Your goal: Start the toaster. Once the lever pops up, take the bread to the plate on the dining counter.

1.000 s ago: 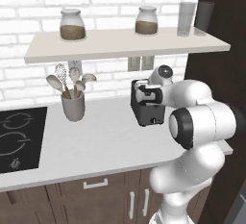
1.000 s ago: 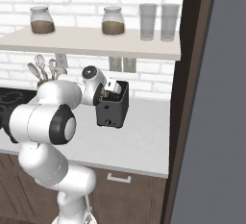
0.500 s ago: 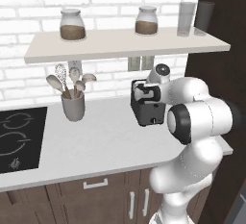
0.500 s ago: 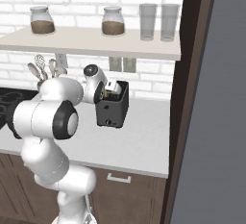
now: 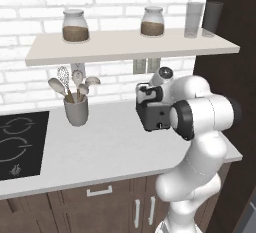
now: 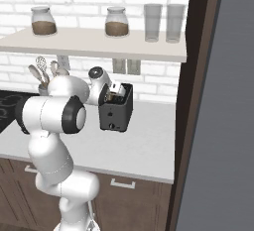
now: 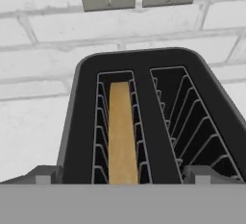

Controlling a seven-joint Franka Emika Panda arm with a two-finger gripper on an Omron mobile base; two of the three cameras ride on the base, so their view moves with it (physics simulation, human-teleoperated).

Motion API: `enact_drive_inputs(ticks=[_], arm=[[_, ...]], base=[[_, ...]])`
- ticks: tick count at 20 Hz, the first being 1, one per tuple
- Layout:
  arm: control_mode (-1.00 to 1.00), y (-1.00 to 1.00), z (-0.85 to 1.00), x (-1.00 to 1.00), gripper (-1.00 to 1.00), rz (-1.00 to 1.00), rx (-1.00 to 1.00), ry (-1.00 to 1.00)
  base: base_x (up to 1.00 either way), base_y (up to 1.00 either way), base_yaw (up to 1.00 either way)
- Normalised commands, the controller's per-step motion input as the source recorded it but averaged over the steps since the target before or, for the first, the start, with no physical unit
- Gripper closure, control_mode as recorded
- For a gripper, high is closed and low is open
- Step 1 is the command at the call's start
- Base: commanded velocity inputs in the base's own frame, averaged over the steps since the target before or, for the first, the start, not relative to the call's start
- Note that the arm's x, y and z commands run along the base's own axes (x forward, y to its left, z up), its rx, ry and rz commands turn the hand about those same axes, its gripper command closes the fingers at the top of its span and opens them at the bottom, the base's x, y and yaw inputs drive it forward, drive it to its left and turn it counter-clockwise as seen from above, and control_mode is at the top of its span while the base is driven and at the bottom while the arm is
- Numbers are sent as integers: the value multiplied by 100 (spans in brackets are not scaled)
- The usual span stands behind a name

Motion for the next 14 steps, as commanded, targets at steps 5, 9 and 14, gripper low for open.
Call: enact_drive_inputs(ticks=[5, 9, 14], arm=[[-100, 0, -7, 32, -100, 4, 0, 0], [-100, 0, -10, 5, -100, 4, 0, 0], [-100, 0, -7, 0, -100, 2, 0, 0]], base=[[0, 0, 0], [0, 0, 0], [0, 0, 0]])
